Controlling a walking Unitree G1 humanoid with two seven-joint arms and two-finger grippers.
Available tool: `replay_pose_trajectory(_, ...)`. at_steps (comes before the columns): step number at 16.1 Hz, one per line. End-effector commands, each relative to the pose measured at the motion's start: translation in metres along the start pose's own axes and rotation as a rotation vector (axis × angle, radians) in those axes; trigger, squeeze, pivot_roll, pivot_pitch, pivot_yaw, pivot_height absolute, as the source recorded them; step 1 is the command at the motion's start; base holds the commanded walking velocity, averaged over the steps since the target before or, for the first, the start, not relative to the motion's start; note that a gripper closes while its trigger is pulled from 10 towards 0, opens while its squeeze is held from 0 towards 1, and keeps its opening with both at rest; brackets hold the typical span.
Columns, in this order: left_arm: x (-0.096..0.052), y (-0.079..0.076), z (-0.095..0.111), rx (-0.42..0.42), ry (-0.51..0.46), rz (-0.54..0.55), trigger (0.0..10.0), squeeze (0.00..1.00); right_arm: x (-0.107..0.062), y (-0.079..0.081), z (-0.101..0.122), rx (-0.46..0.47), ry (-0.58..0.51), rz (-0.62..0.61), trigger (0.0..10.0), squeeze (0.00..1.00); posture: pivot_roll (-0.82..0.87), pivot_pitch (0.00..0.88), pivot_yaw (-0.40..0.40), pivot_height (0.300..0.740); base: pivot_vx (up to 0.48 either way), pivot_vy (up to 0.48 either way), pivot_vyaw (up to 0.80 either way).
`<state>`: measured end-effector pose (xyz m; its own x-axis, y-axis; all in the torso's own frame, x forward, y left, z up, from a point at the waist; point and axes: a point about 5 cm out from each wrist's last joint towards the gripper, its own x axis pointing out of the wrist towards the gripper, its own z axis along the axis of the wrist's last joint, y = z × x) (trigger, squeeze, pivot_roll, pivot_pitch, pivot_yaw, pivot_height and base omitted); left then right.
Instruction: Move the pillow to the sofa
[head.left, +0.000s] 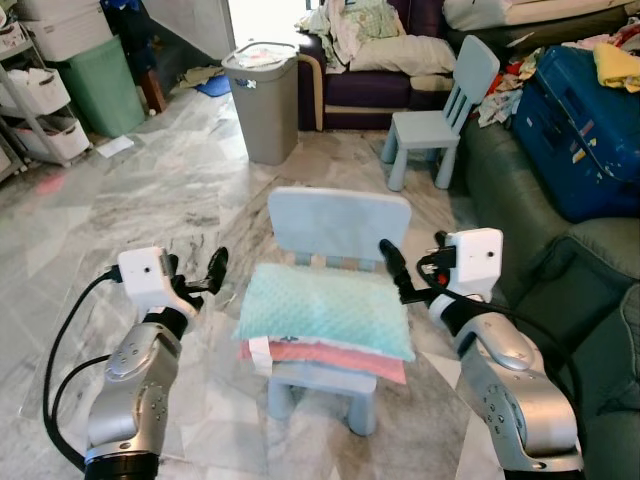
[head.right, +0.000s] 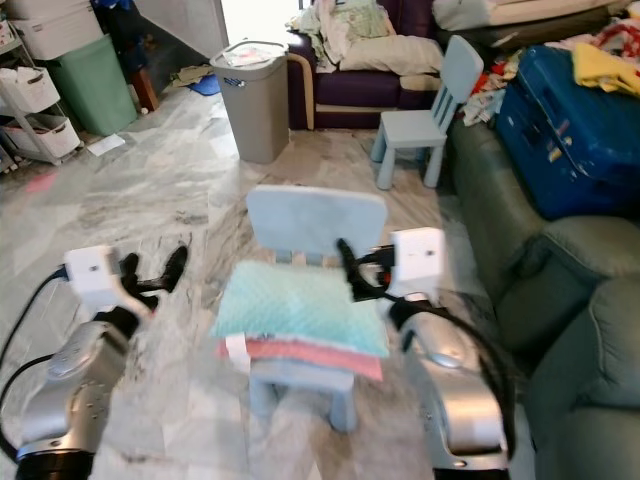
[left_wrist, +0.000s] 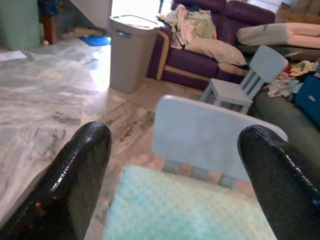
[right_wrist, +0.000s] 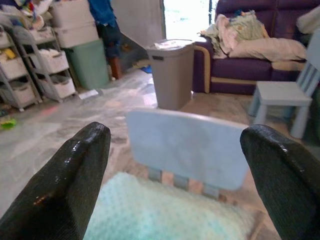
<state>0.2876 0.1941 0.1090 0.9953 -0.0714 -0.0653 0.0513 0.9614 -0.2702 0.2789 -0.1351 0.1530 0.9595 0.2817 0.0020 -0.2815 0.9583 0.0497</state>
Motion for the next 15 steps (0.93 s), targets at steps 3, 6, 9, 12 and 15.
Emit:
replay_pose_trajectory(3,0.001,-0.005,0.003,0.000,-0.011,-0.026,10.0,0.00,-0.002,-0.001,0.009,-0.002,-0.039,0.007,10.0,0.00,-0.10,0.000,0.054,0.740,0.414,0.242,0.00)
replay_pose_trajectory(6,0.001,-0.006,0.003,0.002,-0.008,-0.028,10.0,0.00,-0.002,0.000,0.013,-0.002,-0.061,0.012,10.0,0.00,-0.10,0.000,0.054,0.740,0.414,0.160,0.00)
replay_pose_trajectory(9,0.000,-0.005,-0.004,-0.013,0.023,0.002,10.0,0.00,-0.002,0.001,0.015,-0.007,-0.074,0.011,10.0,0.00,-0.10,0.000,0.054,0.740,0.139,0.000,0.00)
replay_pose_trajectory(12,-0.001,-0.005,-0.006,-0.007,0.029,0.010,10.0,0.00,-0.003,0.003,0.017,-0.009,-0.085,0.013,10.0,0.00,-0.09,0.000,0.056,0.740,0.000,0.000,0.00)
replay_pose_trajectory(15,-0.001,-0.005,-0.009,0.008,0.046,0.022,10.0,0.00,-0.003,0.004,0.018,-0.007,-0.088,0.015,10.0,0.00,-0.09,0.000,0.052,0.740,0.000,0.000,0.00)
